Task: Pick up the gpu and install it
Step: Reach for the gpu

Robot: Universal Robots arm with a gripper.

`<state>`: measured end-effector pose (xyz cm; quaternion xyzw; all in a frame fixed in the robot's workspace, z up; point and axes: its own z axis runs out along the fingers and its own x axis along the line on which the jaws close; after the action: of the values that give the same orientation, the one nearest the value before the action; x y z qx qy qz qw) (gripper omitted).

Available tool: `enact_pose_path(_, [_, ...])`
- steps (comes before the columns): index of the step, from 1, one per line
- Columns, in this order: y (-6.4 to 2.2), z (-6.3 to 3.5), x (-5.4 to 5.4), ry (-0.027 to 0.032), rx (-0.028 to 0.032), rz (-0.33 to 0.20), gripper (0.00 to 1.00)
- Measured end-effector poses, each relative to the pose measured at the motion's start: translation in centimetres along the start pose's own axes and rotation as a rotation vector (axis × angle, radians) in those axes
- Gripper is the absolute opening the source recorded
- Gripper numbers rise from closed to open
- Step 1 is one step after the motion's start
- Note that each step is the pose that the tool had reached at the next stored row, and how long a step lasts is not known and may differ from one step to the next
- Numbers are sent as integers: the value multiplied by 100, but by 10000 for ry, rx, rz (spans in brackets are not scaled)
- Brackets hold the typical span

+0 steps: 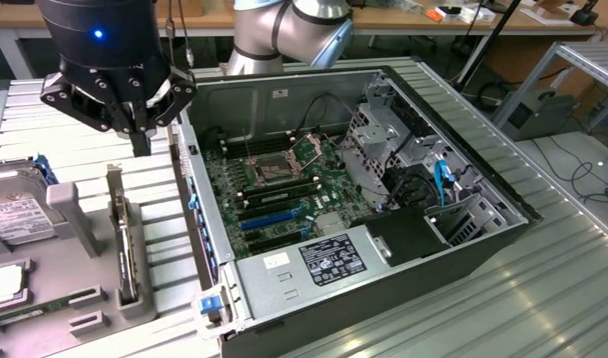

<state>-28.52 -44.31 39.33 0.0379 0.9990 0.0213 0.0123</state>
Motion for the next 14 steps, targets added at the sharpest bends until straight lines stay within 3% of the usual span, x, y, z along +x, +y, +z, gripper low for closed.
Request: enact_pose_path(14, [-356, -14, -27, -3, 24, -2, 11])
